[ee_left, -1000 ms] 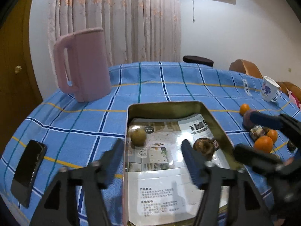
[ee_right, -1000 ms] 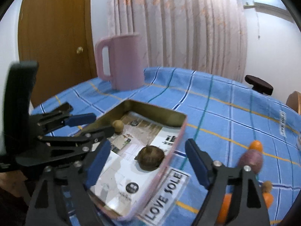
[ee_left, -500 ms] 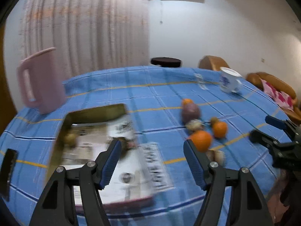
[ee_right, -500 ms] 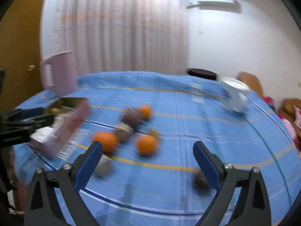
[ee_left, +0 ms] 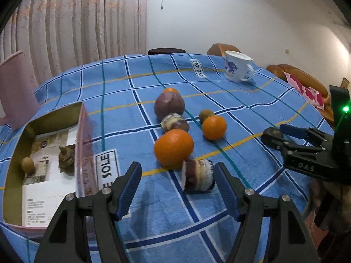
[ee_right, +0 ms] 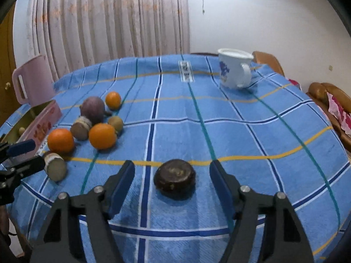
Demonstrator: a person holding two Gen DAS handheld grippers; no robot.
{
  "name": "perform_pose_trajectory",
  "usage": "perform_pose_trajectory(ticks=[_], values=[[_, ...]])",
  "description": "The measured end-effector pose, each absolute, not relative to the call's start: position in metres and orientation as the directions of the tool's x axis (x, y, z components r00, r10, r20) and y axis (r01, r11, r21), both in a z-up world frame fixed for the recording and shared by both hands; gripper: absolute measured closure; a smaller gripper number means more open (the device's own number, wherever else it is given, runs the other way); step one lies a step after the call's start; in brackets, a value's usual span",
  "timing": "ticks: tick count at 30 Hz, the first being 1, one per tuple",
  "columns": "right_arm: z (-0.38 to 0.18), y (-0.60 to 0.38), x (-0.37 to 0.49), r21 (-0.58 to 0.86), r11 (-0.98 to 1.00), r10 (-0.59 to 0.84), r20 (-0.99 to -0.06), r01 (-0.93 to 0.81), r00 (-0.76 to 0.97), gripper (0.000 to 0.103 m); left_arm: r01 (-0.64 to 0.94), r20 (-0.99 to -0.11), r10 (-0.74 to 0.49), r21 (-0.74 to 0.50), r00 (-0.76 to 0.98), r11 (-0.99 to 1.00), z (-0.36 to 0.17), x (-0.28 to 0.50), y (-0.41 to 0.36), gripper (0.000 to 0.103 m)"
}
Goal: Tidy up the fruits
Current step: 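Grasp the cut brown cylinder with the left tool while the right grasps the dark brown fruit, then lift both held fruits and carry them over the tin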
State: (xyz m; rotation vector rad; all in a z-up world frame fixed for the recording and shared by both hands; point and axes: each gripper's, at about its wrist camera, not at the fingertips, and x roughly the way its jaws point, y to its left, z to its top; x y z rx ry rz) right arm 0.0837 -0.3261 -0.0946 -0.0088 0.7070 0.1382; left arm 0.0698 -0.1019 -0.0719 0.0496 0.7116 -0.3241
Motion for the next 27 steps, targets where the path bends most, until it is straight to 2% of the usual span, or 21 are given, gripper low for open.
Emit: perform_pose_trajectory(ticks=[1,3,5,11,12,14,18,27], values=[[-0.095,-0.326,0.086,0.037,0.991,0.123,-0.656,-0.131,0.744,0.033,0.311,-0.648,-0.276,-0.063,0.71,0.948,-0.072,0.069,-0.103,0.033],[-0.098,-0.324,0.089,0.033,0.99,0.123,-0.674,-0.138,0.729,0.044,0.319,-0.651,-0.281,-0.063,0.705,0.946,-0.075,0.07,-0.106,0.033],[-0.101,-0.322,0.09,0.03,0.989,0.126,-0.684,-0.145,0.719,0.051,0.328,-0.661,-0.289,-0.069,0.692,0.942,-0.077,0.071,-0.108,0.033],[-0.101,-0.32,0.089,0.03,0.986,0.141,-0.682,-0.166,0.718,0.058,0.347,-0.676,-0.311,-0.087,0.668,0.934,-0.083,0.074,-0.11,0.034],[-0.101,-0.32,0.088,0.031,0.985,0.145,-0.678,-0.169,0.721,0.058,0.348,-0.675,-0.314,-0.089,0.668,0.933,-0.083,0.074,-0.11,0.046],[-0.1,-0.32,0.087,0.032,0.984,0.152,-0.667,-0.176,0.729,0.059,0.363,-0.677,-0.33,-0.098,0.658,0.926,-0.084,0.075,-0.11,0.06],[-0.098,-0.318,0.084,0.032,0.981,0.166,-0.651,-0.192,0.741,0.062,0.383,-0.679,-0.345,-0.101,0.648,0.918,-0.087,0.074,-0.113,0.068],[-0.094,-0.32,0.077,0.051,0.975,0.204,-0.598,-0.217,0.775,0.062,0.384,-0.642,-0.381,-0.144,0.665,0.912,-0.083,0.066,-0.106,0.07]])
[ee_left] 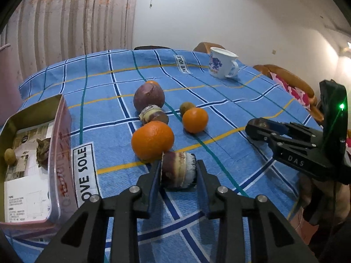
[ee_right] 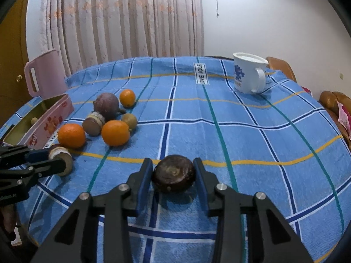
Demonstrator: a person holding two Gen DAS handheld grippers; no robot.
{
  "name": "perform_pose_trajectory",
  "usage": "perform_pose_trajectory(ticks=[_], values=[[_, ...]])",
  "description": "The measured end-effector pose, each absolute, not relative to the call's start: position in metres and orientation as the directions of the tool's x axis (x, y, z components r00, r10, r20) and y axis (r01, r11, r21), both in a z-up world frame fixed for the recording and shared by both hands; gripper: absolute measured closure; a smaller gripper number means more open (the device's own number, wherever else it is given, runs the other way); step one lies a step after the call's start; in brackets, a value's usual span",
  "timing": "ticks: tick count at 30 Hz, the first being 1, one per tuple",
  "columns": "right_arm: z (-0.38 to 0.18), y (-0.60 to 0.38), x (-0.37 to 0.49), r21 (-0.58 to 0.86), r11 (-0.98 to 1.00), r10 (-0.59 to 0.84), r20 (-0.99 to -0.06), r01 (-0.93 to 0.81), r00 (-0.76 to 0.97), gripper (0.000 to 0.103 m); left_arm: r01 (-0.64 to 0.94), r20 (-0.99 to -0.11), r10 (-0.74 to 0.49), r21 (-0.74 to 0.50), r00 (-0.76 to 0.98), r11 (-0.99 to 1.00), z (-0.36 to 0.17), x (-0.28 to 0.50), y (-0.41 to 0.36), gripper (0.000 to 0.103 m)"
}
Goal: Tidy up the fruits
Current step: 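Lift both held fruits and carry them over the tin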
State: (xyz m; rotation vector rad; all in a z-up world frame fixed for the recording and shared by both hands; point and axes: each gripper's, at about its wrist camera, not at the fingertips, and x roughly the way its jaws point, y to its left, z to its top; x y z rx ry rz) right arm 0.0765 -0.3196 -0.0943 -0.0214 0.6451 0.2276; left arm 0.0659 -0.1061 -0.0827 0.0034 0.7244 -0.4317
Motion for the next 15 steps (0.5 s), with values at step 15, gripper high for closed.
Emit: perform_pose_trajectory(ticks=[15], values=[[-0.09,-0.322,0.063,0.049,0.975,0.211,-0.526,-0.218,0.824,0.062,0.331,-0.551,-0.353,-0.143,0.757,0.933,-0.057,0.052,-0.08,0.07]])
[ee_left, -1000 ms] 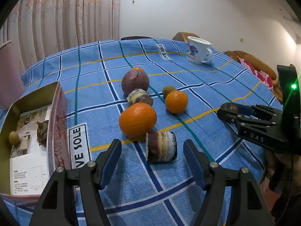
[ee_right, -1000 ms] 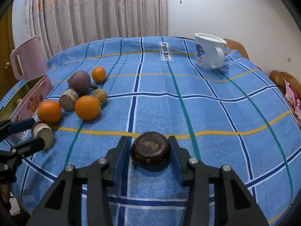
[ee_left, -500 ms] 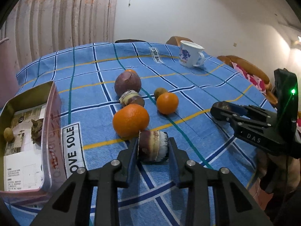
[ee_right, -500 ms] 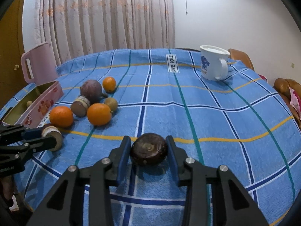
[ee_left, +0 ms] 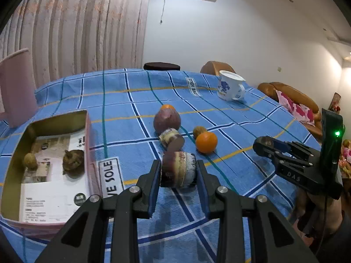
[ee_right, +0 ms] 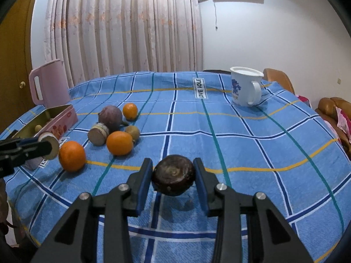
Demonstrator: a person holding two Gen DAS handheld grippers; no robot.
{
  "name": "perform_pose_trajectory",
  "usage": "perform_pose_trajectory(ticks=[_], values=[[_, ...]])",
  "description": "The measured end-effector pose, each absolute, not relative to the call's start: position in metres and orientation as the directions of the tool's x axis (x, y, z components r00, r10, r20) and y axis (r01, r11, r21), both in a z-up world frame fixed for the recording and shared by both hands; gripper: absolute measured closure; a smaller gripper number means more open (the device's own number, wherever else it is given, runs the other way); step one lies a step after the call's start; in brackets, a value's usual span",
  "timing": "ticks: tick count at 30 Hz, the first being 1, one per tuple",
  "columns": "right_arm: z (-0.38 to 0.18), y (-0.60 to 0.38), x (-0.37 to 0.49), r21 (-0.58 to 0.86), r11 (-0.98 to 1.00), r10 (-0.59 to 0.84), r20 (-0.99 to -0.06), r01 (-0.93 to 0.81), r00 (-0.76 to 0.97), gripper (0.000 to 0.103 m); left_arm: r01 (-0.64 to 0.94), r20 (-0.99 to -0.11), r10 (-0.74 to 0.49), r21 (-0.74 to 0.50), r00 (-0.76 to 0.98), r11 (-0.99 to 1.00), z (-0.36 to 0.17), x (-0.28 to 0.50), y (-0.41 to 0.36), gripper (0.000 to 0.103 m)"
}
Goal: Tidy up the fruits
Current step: 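Lift both held fruits and carry them over the tin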
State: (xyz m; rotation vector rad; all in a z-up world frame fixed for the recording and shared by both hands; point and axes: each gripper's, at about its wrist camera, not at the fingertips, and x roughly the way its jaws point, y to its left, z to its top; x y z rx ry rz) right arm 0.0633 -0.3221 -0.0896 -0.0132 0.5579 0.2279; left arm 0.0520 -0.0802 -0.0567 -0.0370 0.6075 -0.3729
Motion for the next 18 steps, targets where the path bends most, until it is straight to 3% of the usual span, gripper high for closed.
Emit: perform_pose_trajectory(ticks=[18], values=[[-0.085,-0.289,0.059,0.06,0.95,0.294,-0.512,-0.307,0.807,0.062,0.249,-0.489,-0.26,-0.09,0.833,0.964,-0.042,0.042,-0.062,0.07]])
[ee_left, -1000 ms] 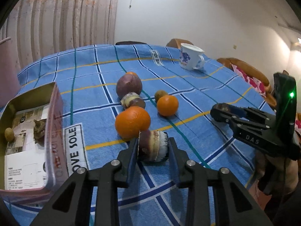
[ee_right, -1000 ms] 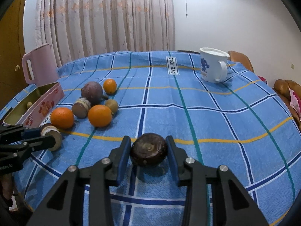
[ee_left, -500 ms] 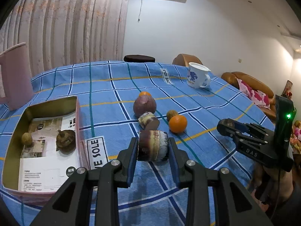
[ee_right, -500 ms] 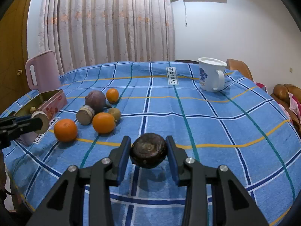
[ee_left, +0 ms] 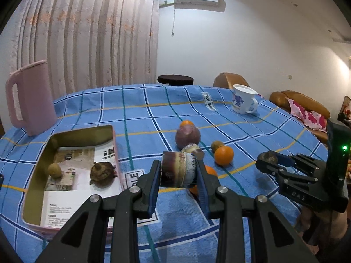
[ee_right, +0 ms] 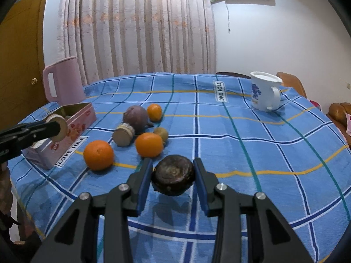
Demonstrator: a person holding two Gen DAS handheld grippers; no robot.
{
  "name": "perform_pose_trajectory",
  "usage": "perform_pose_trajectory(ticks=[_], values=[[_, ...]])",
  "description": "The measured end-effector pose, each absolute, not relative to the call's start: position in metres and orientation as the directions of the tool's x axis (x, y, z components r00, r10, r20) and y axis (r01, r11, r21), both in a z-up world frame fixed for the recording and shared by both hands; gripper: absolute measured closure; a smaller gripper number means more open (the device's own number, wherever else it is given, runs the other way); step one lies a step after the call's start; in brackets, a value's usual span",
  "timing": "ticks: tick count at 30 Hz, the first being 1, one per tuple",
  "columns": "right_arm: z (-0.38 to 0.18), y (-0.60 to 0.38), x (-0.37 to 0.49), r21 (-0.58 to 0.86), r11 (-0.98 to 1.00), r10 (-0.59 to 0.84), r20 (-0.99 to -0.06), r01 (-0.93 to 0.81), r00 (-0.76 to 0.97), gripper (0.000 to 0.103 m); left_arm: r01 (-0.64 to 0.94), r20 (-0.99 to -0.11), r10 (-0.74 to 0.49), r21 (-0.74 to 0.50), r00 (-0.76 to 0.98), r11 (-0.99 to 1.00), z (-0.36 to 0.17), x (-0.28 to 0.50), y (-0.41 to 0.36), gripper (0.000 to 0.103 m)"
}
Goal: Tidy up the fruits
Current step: 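Lift both held fruits and carry them over the tin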
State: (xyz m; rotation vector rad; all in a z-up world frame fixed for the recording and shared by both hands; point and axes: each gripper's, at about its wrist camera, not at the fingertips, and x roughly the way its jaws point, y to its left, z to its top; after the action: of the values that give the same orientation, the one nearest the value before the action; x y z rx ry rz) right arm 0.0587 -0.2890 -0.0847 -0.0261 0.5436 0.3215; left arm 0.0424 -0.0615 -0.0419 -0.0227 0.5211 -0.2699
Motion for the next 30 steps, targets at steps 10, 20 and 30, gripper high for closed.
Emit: perform_pose_trajectory(ticks=[10,20,30], values=[[-0.07,-0.263,0.059,0.066,0.921,0.365,-0.483,-0.383,0.796,0.062,0.192,-0.475,-0.21,-0.088,0.855,0.978,-0.035,0.043,-0.041,0.07],[-0.048,-0.22,0.066,0.045,0.881,0.439,-0.451,-0.471,0.777,0.062,0.121,-0.479,-0.149,-0.09,0.865,0.989,-0.033,0.048,-0.012,0.07],[-0.029,-0.176,0.078,0.029,0.832,0.512,-0.424,-0.554,0.747,0.062,0.055,-0.49,-0.089,-0.083,0.867,0.995,-0.033,0.057,0.017,0.07]])
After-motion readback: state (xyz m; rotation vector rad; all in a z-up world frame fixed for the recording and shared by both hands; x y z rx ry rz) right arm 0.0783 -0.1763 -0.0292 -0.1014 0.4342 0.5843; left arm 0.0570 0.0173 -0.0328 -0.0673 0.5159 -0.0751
